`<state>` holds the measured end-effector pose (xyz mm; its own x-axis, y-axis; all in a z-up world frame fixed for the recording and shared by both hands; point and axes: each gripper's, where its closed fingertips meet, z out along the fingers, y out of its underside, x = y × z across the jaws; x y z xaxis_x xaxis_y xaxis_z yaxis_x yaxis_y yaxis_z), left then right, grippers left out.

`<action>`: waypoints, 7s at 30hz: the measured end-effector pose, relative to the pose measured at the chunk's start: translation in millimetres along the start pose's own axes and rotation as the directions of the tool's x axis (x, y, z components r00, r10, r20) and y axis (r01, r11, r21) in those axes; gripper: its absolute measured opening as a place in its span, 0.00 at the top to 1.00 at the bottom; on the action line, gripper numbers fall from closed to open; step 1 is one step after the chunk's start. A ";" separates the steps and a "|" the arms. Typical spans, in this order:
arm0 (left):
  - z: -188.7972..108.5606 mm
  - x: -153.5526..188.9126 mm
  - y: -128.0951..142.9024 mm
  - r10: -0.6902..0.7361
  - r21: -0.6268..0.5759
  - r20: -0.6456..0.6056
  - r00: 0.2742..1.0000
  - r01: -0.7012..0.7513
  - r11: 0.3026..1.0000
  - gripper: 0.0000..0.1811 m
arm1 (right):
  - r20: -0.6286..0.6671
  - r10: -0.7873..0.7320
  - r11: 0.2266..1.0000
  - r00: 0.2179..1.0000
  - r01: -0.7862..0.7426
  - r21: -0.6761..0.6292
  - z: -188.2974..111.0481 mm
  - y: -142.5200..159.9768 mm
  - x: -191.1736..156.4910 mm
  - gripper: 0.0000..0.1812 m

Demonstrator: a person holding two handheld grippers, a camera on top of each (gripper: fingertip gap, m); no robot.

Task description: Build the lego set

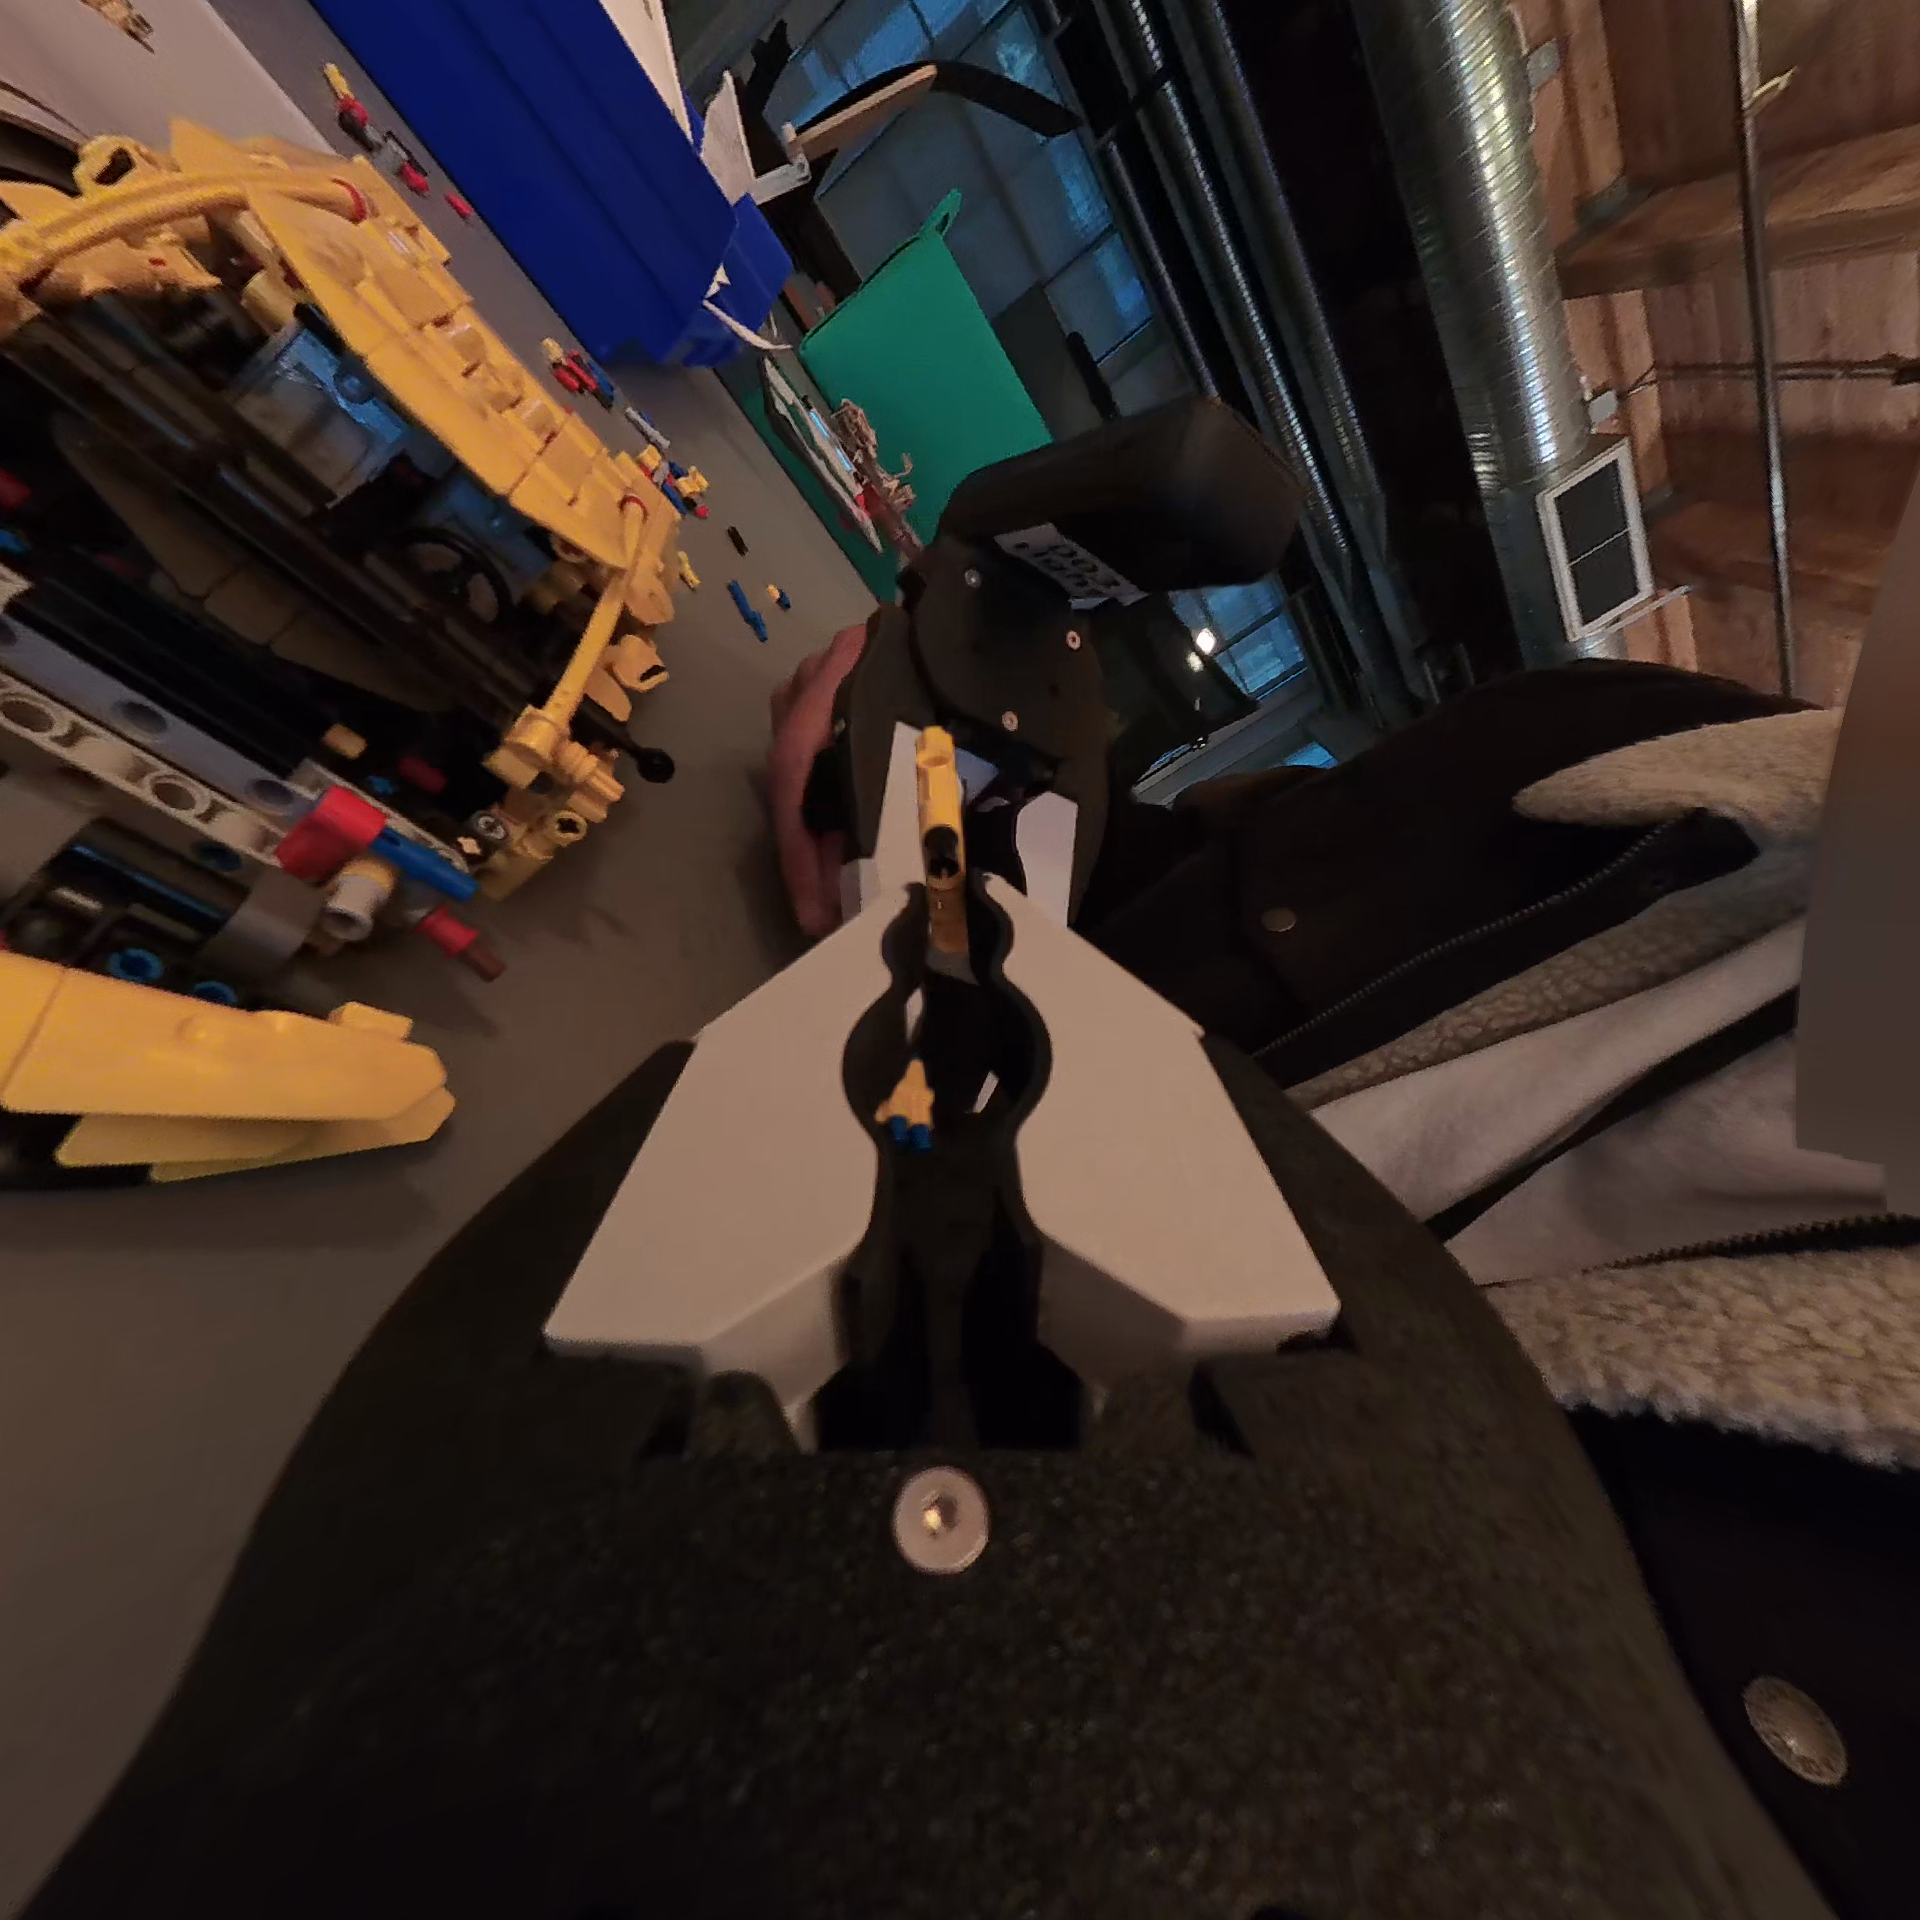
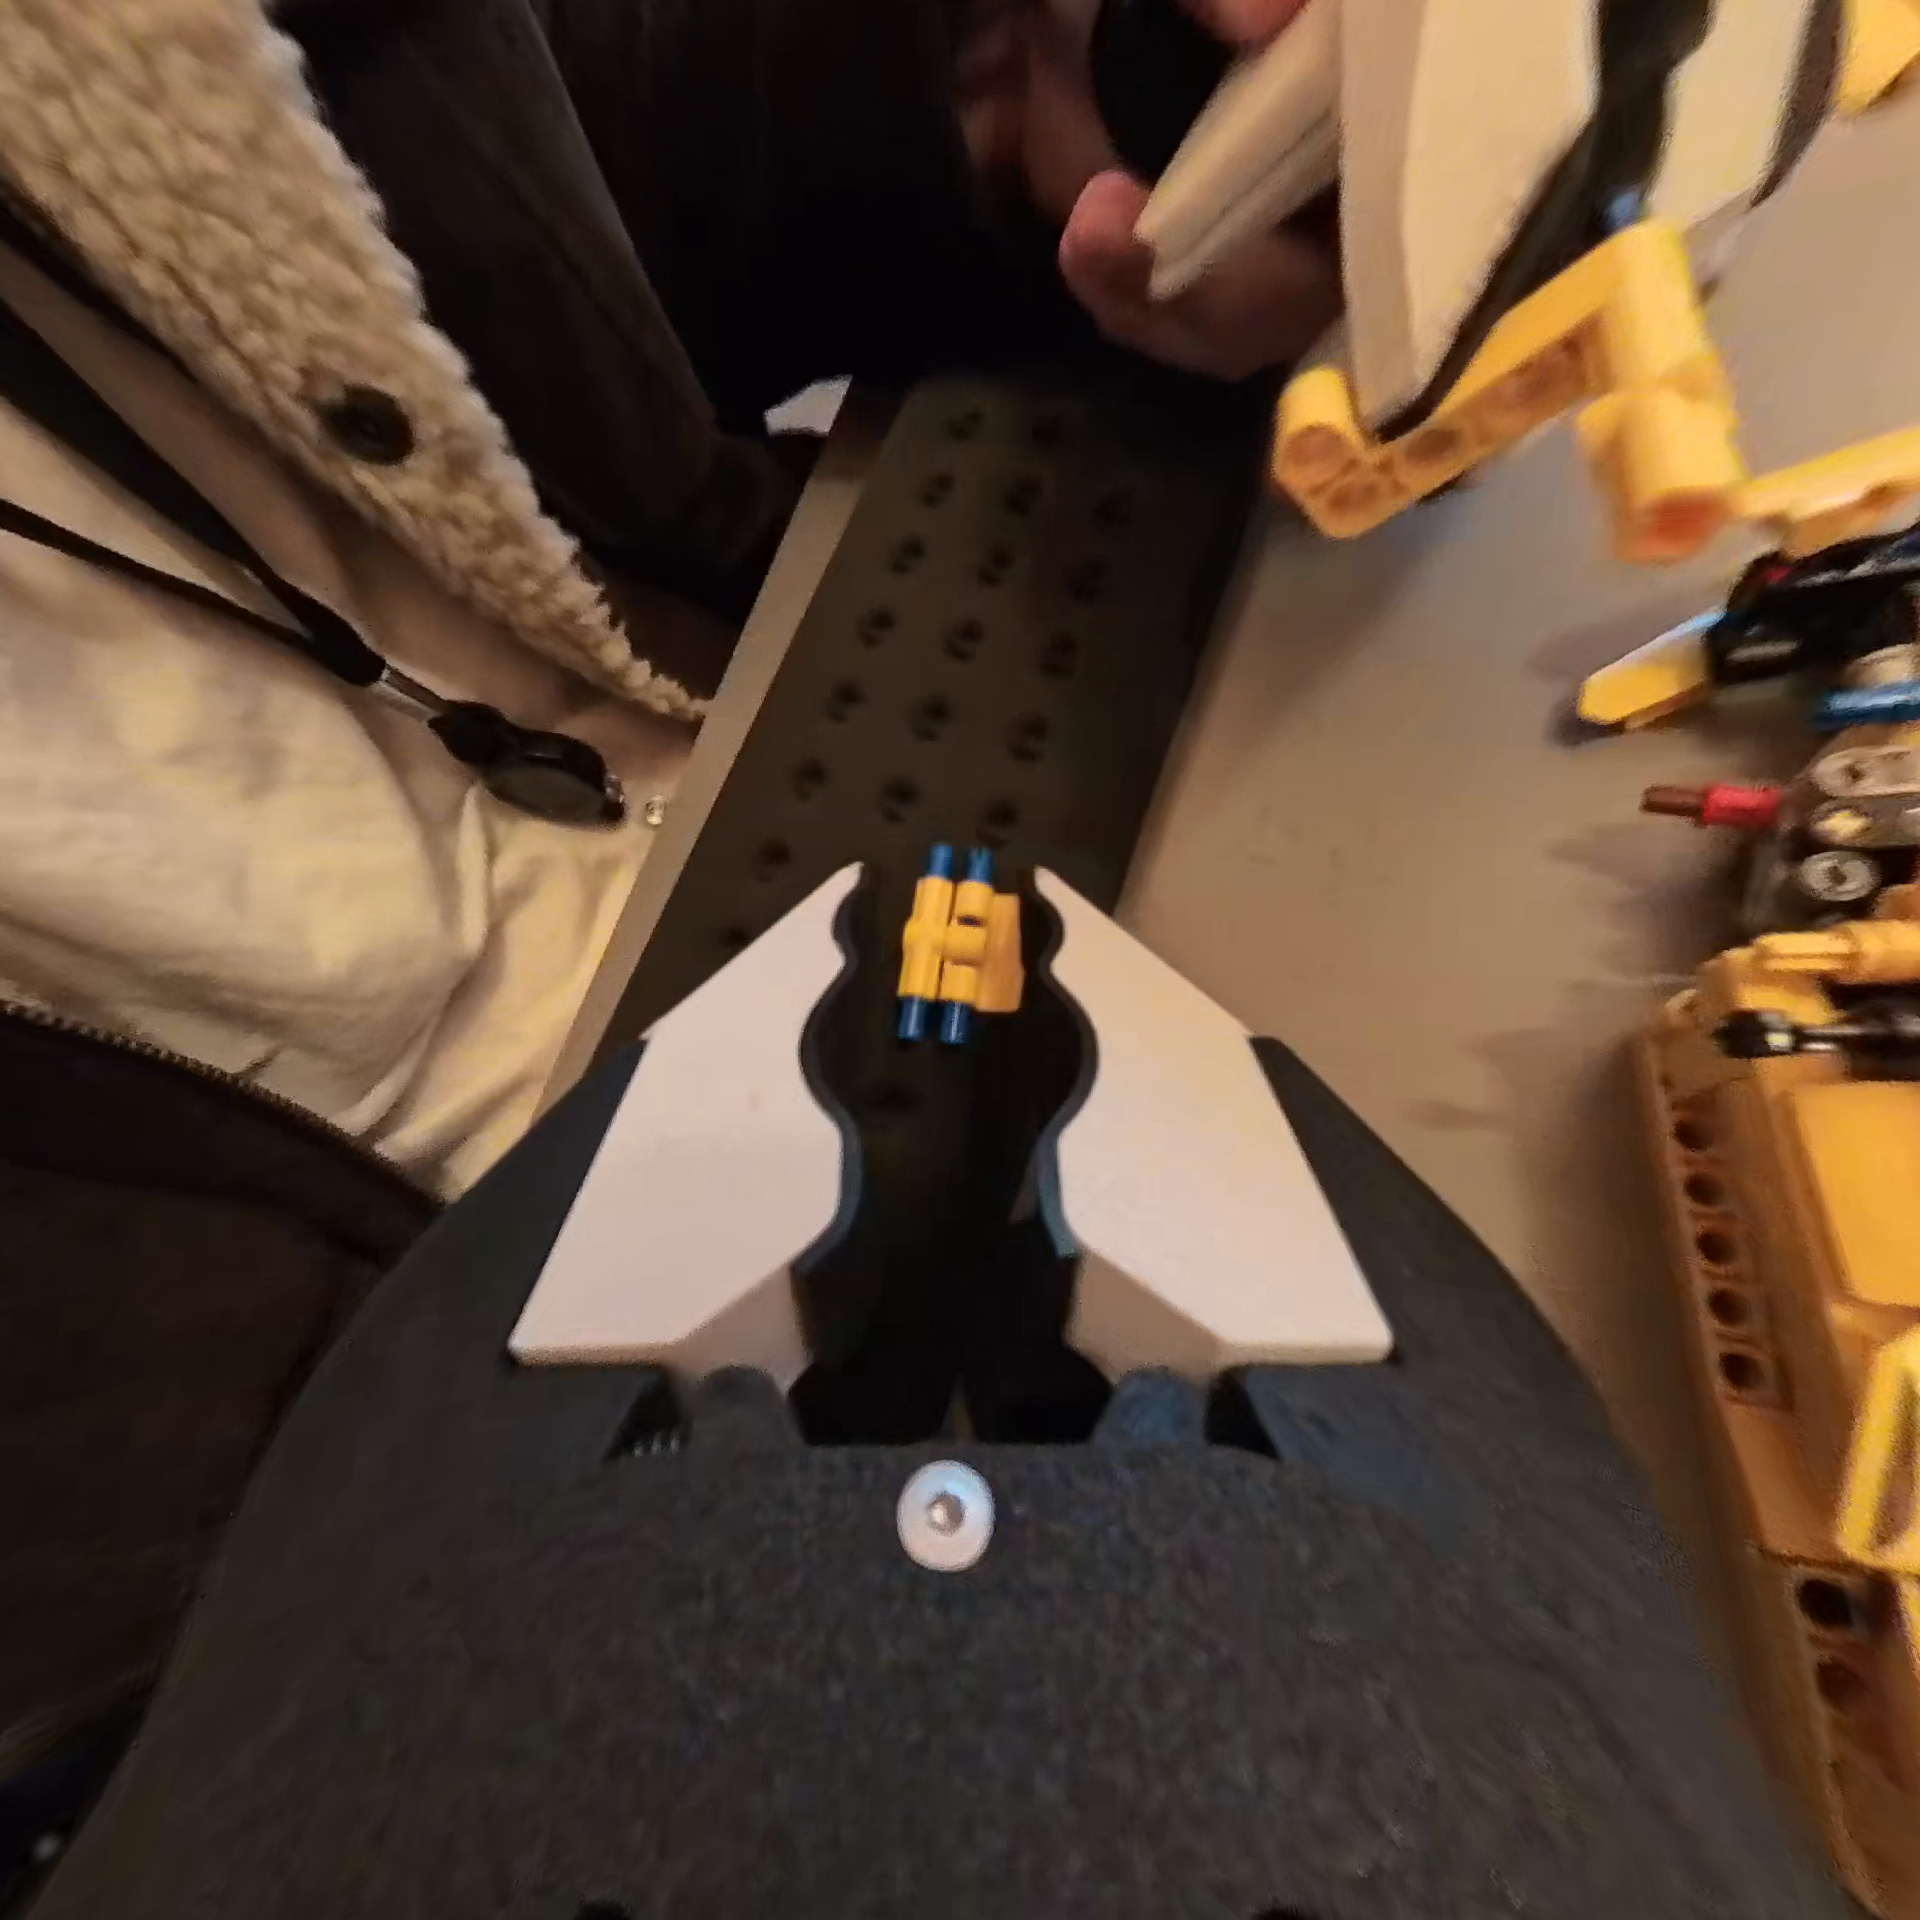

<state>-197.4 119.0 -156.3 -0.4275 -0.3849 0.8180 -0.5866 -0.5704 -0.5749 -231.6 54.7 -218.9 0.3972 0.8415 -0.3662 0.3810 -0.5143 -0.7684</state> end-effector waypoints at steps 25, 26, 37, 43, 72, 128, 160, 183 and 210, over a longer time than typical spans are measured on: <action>8.5 19.0 15.4 -0.090 -0.111 -0.144 0.985 0.074 0.991 0.96 | -0.531 -0.258 0.891 0.807 0.411 0.193 -57.9 -69.6 35.9 0.95; 9.0 20.0 16.4 -0.090 -0.118 -0.149 0.985 0.073 0.990 0.96 | -0.523 -0.259 0.892 0.812 0.409 0.193 -57.1 -69.7 34.2 0.96; -10.6 24.3 -24.8 0.438 0.143 0.151 0.886 -0.458 0.877 0.86 | -0.151 0.303 0.833 0.941 -0.185 0.521 -70.5 -74.7 55.4 0.96; -2.5 40.2 -20.4 0.609 0.139 0.163 0.776 -0.629 0.764 0.86 | -0.062 0.343 0.825 0.937 -0.269 0.498 -62.8 -71.1 50.6 0.97; -11.9 30.0 -9.3 0.505 0.061 0.143 0.851 -0.516 0.854 0.96 | -0.265 -0.078 0.970 0.961 0.134 0.201 -48.9 -32.4 17.7 0.83; -7.5 8.0 -3.2 0.305 0.030 0.161 0.939 -0.313 0.949 0.96 | -0.538 0.041 0.999 0.842 -0.052 -0.005 -37.7 -62.3 53.3 0.92; 0.5 -10.0 -5.0 -0.077 0.055 0.045 0.996 0.074 0.996 0.96 | -0.537 -0.034 0.995 0.843 0.080 0.063 -33.8 -56.0 61.4 0.95; -4.4 15.2 -20.8 -0.279 0.114 -0.284 0.917 0.321 0.940 0.96 | -0.575 -0.186 0.959 0.797 0.275 0.070 -50.0 -89.8 45.9 0.97; -17.5 6.5 -36.3 -0.306 0.229 -0.330 0.893 0.390 0.892 0.96 | -0.595 -0.192 0.963 0.781 0.266 0.038 -58.0 -89.7 60.0 0.97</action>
<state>-190.9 149.9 -130.4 -0.4293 0.0704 0.9004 -0.5326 -0.8249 -0.1895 -193.5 141.7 -141.5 0.7338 0.6568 0.1736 0.4406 -0.2655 -0.8576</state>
